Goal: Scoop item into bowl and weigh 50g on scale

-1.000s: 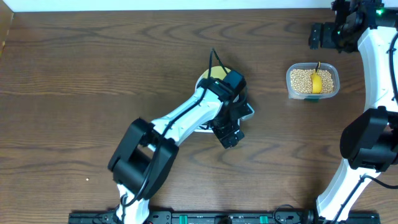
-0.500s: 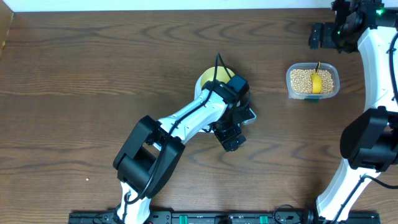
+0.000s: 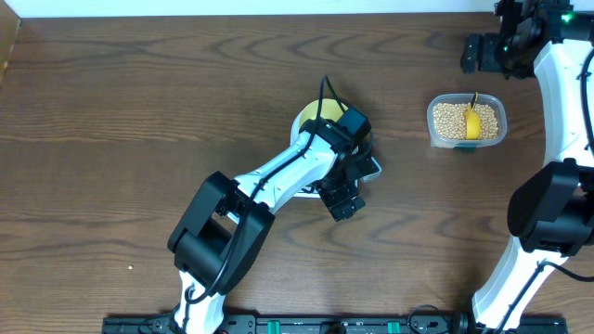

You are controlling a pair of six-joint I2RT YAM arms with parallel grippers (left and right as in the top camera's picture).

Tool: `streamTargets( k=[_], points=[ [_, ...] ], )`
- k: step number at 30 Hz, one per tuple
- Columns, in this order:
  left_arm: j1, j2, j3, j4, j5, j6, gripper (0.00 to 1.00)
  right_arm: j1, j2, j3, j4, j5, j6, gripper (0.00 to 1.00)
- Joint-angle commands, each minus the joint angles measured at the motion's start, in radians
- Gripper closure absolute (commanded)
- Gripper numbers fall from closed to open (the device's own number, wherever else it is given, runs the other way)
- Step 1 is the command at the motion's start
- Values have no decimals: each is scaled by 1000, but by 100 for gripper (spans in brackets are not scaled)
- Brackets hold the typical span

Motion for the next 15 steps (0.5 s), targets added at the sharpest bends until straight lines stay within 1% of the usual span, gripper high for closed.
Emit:
streamTargets(
  k=[1, 4, 10, 15],
  points=[
    [6, 46, 6, -3, -3, 59, 2, -1, 4, 14, -2, -6, -5, 1],
    [-1, 45, 8, -9, -2, 63, 2, -1, 4, 14, -2, -6, -5, 1],
    [-21, 45, 8, -14, -2, 112, 2, -1, 4, 14, -2, -6, -5, 1],
    [-18, 51, 8, -14, -2, 111, 2, -1, 4, 14, -2, -6, -5, 1]
  ],
)
